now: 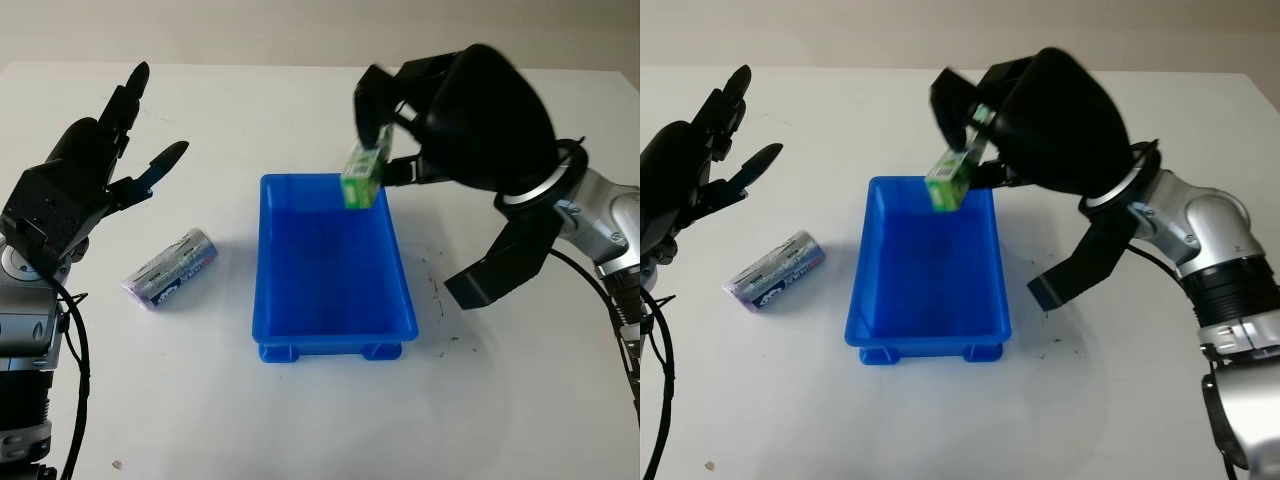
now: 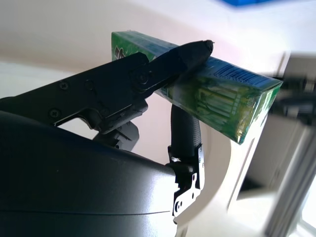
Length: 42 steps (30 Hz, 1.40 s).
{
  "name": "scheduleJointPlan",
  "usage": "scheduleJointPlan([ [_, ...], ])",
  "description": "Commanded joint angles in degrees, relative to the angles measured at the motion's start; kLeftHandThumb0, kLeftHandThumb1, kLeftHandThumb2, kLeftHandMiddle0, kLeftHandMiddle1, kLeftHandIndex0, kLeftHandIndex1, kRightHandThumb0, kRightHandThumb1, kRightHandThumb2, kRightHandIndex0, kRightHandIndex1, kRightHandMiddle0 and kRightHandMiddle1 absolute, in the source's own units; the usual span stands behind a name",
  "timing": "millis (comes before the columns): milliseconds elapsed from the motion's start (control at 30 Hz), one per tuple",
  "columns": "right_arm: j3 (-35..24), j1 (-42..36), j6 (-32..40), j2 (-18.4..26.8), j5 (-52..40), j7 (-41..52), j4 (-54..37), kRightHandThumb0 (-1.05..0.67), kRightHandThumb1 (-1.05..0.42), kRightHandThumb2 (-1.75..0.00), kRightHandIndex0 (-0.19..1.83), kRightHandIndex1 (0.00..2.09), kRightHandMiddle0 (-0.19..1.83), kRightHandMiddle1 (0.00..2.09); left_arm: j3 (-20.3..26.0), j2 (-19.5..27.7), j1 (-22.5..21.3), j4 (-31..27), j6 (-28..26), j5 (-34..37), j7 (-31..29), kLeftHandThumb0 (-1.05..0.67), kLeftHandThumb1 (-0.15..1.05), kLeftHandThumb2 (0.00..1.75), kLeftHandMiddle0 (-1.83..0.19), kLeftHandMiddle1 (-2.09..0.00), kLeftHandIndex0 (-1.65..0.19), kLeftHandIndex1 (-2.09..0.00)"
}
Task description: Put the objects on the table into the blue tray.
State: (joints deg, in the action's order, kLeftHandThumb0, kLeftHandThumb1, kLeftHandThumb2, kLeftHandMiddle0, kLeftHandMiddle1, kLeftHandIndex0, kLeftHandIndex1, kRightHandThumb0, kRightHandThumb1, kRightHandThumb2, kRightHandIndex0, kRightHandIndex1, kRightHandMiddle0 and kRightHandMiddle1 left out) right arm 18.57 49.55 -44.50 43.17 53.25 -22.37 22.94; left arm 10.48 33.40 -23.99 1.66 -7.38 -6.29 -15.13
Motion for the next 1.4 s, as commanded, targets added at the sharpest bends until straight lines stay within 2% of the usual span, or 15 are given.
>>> scheduleJointPlan([
  [0, 0.8, -0.1, 2.8, 2.5, -5.5, 15.2, -3.0, -0.74, -1.05, -0.07, 0.09, 1.11, 0.02, 1.24, 0.0, -0.2, 1.0, -1.7, -0.8, 0.1, 0.2, -0.69, 1.05, 0.41, 0.07, -0.05, 0.09, -0.05],
  [33, 0.6, -0.7, 5.4, 3.4, -7.5, 22.8, -5.2, -0.79, -1.02, -0.05, -0.08, 0.52, -0.10, 0.63, -0.1, -0.4, 1.1, -1.9, -1.1, 0.1, 0.3, -0.69, 1.05, 0.41, 0.07, -0.05, 0.09, -0.05],
  [67, 0.1, -1.4, 7.3, 3.9, -8.8, 27.6, -6.9, -0.81, -1.01, -0.05, -0.13, 0.26, -0.15, 0.32, -0.1, -0.4, 1.2, -2.0, -1.3, 0.2, 0.3, -0.69, 1.05, 0.41, 0.07, -0.05, 0.09, -0.05],
  [167, -1.9, -3.3, 10.8, 4.5, -9.4, 33.6, -11.0, -0.85, -0.95, -0.04, -0.19, 0.03, -0.19, 0.03, -0.1, -0.6, 1.2, -2.1, -1.6, 0.1, 0.5, -0.69, 1.05, 0.41, 0.07, -0.05, 0.09, -0.05],
  [233, -3.0, -4.5, 11.7, 4.9, -7.1, 32.2, -12.9, -0.84, -0.95, -0.04, -0.19, 0.01, -0.19, 0.01, -0.1, -0.7, 1.2, -2.1, -1.8, 0.4, 0.5, -0.69, 1.05, 0.41, 0.07, -0.05, 0.09, -0.05],
  [400, -8.5, -8.4, 15.4, 2.2, -4.6, 18.8, -14.2, -0.36, -1.04, -0.15, -0.19, 0.00, -0.19, 0.00, -0.4, -0.7, 0.7, -1.1, -1.2, 0.1, 0.7, -0.68, 1.05, 0.41, 0.06, -0.06, 0.09, -0.05],
  [600, -12.9, -11.4, 18.0, -1.1, -12.1, 15.3, -12.6, -0.48, -1.05, -0.31, -0.19, 0.00, -0.19, 0.00, -1.8, 0.0, 2.2, -6.0, -5.1, -4.8, 2.9, -0.71, 1.05, 0.38, 0.09, -0.05, 0.10, -0.05],
  [767, -14.8, -15.2, 20.3, -0.9, -14.5, 16.4, -13.9, -0.51, -1.05, -0.19, -0.19, 0.00, -0.19, 0.00, -6.2, 2.6, 6.6, -19.2, -15.3, -19.9, 3.4, -0.70, 1.05, 0.35, -0.07, -0.11, 0.05, -0.07],
  [867, -15.4, -16.7, 21.3, -0.9, -14.9, 16.7, -14.7, -0.49, -1.05, -0.14, -0.19, 0.00, -0.18, 0.01, -11.1, 7.2, 8.3, -27.1, -24.6, -32.5, -4.7, -0.72, 1.05, 0.36, -0.13, -0.10, -0.04, -0.11],
  [967, -15.5, -17.3, 21.9, -1.0, -14.9, 16.7, -14.8, -0.48, -1.05, -0.11, -0.18, 0.02, -0.16, 0.03, -14.7, 9.1, 9.2, -32.7, -30.8, -43.4, -12.4, -0.74, 1.05, 0.32, -0.41, -0.15, -0.26, -0.17],
  [1067, -15.3, -17.4, 22.1, -1.1, -14.8, 16.6, -14.5, -0.47, -1.05, -0.10, -0.18, 0.02, -0.15, 0.04, -17.6, 8.4, 9.4, -36.6, -34.9, -55.7, -20.2, -0.78, 1.05, 0.34, -0.27, -0.72, -0.38, -0.16],
  [1167, -15.1, -17.5, 22.8, -1.5, -14.5, 16.6, -14.8, -0.46, -1.04, -0.08, -0.18, 0.03, -0.13, 0.05, -18.6, 6.4, 9.5, -39.4, -35.1, -64.9, -27.4, -0.74, 1.05, 0.27, -0.14, -0.81, -0.34, -0.12],
  [1233, -15.0, -17.4, 22.8, -1.6, -14.8, 16.7, -14.7, -0.46, -1.04, -0.07, -0.18, 0.03, -0.13, 0.05, -18.6, 5.1, 10.3, -40.5, -33.5, -69.4, -31.3, -0.74, 1.05, 0.26, 0.09, -1.41, -0.38, -0.20],
  [1300, -15.0, -17.4, 23.1, -1.7, -14.9, 17.1, -14.9, -0.46, -1.05, -0.08, -0.18, 0.03, -0.14, 0.04, -18.4, 3.0, 10.8, -41.1, -31.6, -74.7, -35.2, -0.74, 1.05, 0.25, 0.17, -1.57, -0.05, -0.87],
  [1367, -14.9, -17.3, 23.4, -1.8, -14.8, 17.3, -15.1, -0.46, -1.05, -0.08, -0.18, 0.04, -0.15, 0.04, -18.0, 0.2, 10.9, -41.4, -29.8, -79.7, -38.7, -0.74, 1.05, 0.24, 0.19, -1.40, 0.13, -1.05],
])
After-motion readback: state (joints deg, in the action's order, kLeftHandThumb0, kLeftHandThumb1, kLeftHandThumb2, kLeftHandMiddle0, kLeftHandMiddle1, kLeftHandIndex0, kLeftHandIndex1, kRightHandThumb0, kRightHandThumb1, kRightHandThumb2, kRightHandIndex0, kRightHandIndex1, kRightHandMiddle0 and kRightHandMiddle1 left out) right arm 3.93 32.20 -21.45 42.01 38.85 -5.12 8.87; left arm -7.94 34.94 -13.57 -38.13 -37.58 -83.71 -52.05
